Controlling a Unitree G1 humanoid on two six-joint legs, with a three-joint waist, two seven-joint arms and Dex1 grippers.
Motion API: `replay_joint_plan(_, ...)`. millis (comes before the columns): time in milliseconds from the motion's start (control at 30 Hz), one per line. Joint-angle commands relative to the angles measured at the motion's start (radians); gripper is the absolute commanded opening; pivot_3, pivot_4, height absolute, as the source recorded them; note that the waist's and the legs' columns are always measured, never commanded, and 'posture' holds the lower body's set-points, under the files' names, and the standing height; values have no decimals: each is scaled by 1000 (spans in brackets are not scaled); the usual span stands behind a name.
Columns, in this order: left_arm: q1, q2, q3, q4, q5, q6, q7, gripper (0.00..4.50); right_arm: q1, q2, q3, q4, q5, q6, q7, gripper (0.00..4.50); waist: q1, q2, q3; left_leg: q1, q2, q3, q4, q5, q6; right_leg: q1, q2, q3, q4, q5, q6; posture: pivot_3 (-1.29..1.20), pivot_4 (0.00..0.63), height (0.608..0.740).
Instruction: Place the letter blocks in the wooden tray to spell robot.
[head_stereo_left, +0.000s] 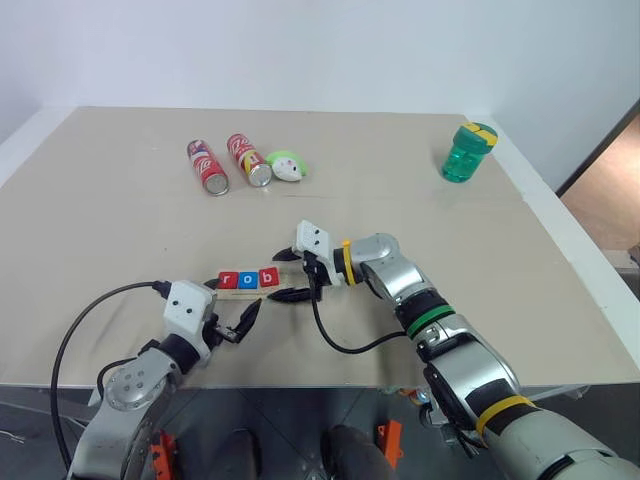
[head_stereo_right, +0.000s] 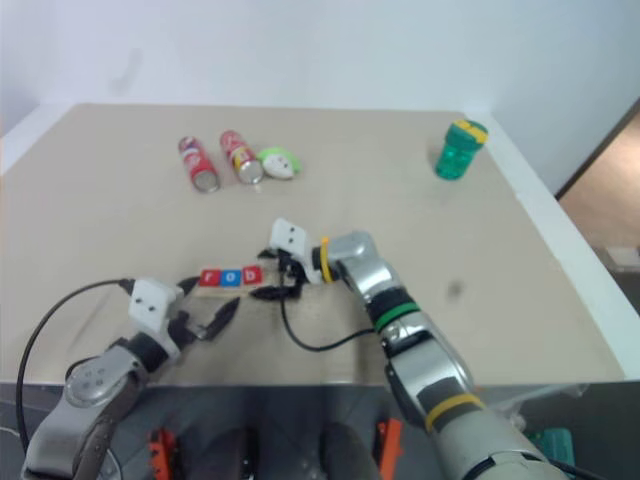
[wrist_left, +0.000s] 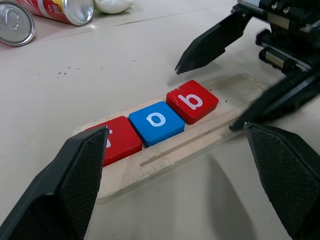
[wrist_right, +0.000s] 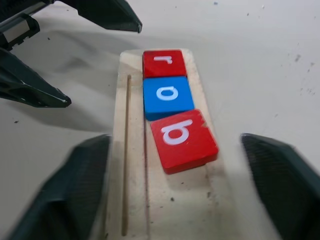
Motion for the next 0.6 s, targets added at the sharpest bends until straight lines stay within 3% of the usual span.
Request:
replay_joint_plan(33,-5,9,1,-32,5,-6,0,4500,3,0,-34,-115,26,48,-25,4460,0,0,0,0,0,0,0,0,0,0,0,0,0,0,0,0,150,739)
replay_joint_plan(133,-8,1,37,-40,-32,-25,-9,4500,8,4,-138,-195,89,144,-144,4460,0,0,0,0,0,0,0,0,0,0,0,0,0,0,1,0,150,739)
replay_joint_plan(167,-8,5,44,-45,-44,-28,-21,4500,26,5,-167,-235,110,176,-176,4220,0,0,0,0,0,0,0,0,0,0,0,0,0,0,1,0,150,739)
replay_joint_plan(333,8,37,66,-44,-66,-33,-58,4500,170,30,-210,-445,114,297,-364,2664,1,0,0,0,0,-1,-1,-1,-1,0,0,0,0,-4,4,0,150,739)
replay_joint_plan(567,32,40,99,-47,-94,-37,-71,4500,317,115,-140,-597,30,360,-595,192,-5,0,0,-1,0,0,-3,-1,-2,-3,0,1,0,-4,4,0,150,739)
replay_joint_plan(600,35,35,103,-48,-105,-36,-72,4500,323,124,-130,-592,14,355,-622,55,-5,0,0,-1,0,0,-3,-1,-2,-2,0,1,0,-4,4,0,150,739)
